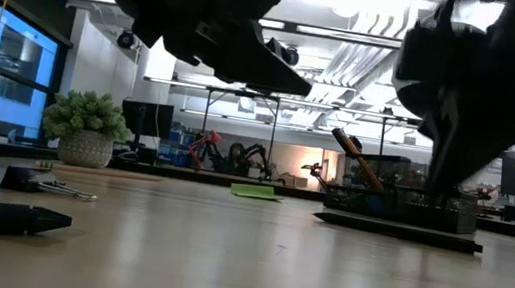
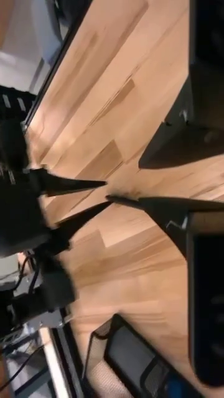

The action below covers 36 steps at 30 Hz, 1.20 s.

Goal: Pick and place office supplies into organizer
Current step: Put the black pen into the black desk organizer

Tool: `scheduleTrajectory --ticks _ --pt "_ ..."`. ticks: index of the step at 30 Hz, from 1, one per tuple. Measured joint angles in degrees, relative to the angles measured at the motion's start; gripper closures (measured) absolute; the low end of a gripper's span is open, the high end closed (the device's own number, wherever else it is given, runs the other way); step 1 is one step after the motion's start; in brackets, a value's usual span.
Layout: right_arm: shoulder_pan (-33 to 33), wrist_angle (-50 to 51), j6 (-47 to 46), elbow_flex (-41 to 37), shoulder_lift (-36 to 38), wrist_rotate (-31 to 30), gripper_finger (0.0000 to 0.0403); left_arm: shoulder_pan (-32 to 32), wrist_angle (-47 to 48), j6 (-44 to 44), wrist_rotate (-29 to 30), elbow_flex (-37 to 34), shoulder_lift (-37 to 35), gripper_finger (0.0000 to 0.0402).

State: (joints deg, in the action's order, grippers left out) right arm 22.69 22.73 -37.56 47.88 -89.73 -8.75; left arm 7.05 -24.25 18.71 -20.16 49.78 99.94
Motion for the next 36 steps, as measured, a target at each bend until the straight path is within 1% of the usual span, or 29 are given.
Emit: scheduleTrajectory --ticks 4,9,13,18,21,26,29,32,34,36 --pt "1.24 0.60 -2.58 0.00 -4.30 0.55 0.0308 -1.44 -0.15 0.14 3.07 0.00 0.00 0.0287" --pt "4.08 0.56 -5.46 -0.02 -6.16 -0.78 0.0308 -2.58 -0.09 0.11 2.97 0.00 0.00 0.0255" --pt "6.46 1.23 -7.89 0.09 -5.51 -3.02 0.0308 -3.08 -0.05 -1.17 2.94 0.00 0.00 0.0246" --pt "8.56 5.90 -11.30 0.07 -5.52 -4.07 0.0305 -4.08 -0.09 -2.70 3.21 0.00 0.00 0.0249" --pt "9.51 7.62 -12.86 0.04 -5.53 -5.25 0.0278 -4.87 -0.11 -3.77 3.23 0.00 0.00 0.0254" --pt "9.85 6.51 -13.61 0.04 -5.53 -4.78 0.0197 -6.43 -0.13 -4.56 3.25 0.00 0.00 0.0259" --pt "9.85 6.45 -13.42 0.04 -5.53 -3.73 0.0163 -7.24 -0.13 -4.56 3.28 0.00 0.00 0.0259" --pt "9.85 7.75 -13.17 0.09 -5.17 -2.46 0.0154 -7.54 -0.11 -4.54 3.91 0.00 0.00 0.0259" --pt "9.89 10.99 -13.16 0.81 -4.58 -1.97 0.0159 -7.55 0.00 -4.54 4.71 0.00 0.00 0.0259" --pt "9.91 14.69 -13.05 2.40 -3.74 -2.99 0.0170 -7.44 0.25 -4.54 4.97 0.00 0.00 0.0259"
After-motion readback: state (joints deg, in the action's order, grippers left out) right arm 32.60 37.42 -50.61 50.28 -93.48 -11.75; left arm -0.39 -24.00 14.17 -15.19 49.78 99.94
